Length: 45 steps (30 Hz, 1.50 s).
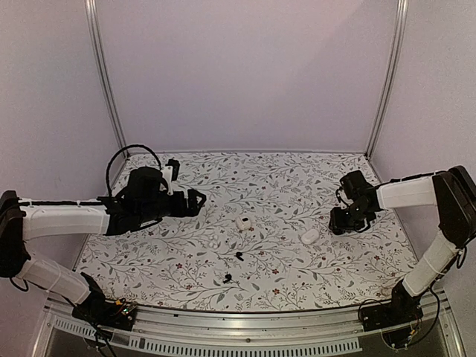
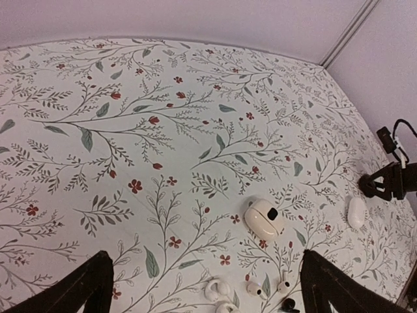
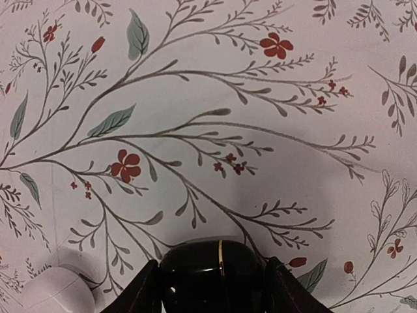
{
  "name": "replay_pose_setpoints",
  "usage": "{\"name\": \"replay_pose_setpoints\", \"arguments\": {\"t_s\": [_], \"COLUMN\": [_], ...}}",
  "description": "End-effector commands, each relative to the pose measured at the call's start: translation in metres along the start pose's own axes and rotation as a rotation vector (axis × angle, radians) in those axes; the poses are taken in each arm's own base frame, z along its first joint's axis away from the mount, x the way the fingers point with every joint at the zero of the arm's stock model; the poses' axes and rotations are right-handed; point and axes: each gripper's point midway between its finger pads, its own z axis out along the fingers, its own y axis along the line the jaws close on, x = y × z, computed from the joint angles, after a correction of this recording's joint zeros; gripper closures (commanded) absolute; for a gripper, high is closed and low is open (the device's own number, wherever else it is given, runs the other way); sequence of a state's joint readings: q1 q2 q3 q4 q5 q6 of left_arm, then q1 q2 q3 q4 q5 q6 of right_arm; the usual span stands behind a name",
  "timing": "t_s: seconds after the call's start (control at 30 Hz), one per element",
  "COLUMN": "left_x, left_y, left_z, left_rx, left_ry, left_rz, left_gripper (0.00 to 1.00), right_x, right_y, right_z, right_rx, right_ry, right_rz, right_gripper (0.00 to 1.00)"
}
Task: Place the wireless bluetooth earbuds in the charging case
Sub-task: Pick up the charging case from the corner of the board, then pass from the right arm to the left
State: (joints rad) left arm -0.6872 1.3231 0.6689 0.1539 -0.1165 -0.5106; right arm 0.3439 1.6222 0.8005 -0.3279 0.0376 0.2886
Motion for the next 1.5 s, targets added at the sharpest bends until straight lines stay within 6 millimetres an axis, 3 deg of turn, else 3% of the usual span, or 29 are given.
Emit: {"name": "replay_pose_setpoints", "arguments": {"t_s": [0.0,0.47,0.67,0.83,1.1,1.23,1.33,1.47], "left_x": [-0.010,-0.008,-0.010,-0.009,-0.014,-0.017,-0.020,-0.019], "left_y": [-0.014,-0.019,-0.020,-0.023,-0.026,-0.037,-0.052,-0.071], "left_z": [0.000,0.004,0.001,-0.005,-0.009,-0.014,-0.020,-0.025], "left_rx": [0.056,0.092,0.100,0.160,0.279,0.338,0.418,0.527], "left_ry": [-0.024,0.002,0.003,0.002,0.015,0.019,0.026,0.067], "left_rz": [0.025,0.041,0.052,0.036,-0.009,-0.006,-0.004,-0.007], "left_gripper": [0.00,0.00,0.00,0.00,0.00,0.00,0.01,0.05], "right_x": [0.015,0.021,0.023,0.010,-0.043,-0.063,-0.067,-0.053], "right_y": [-0.006,-0.004,-0.004,0.014,0.071,0.117,0.165,0.221], "right_z": [0.010,0.007,0.010,0.002,-0.040,-0.072,-0.105,-0.143], "right_rx": [0.037,0.084,0.106,0.111,0.011,-0.058,-0.141,-0.239], "right_ry": [0.065,0.081,0.091,0.039,-0.139,-0.243,-0.347,-0.442], "right_rz": [-0.013,-0.045,-0.057,-0.126,-0.267,-0.396,-0.524,-0.713], "right_gripper": [0.48,0.46,0.52,0.61,0.66,0.69,0.69,0.69]}}
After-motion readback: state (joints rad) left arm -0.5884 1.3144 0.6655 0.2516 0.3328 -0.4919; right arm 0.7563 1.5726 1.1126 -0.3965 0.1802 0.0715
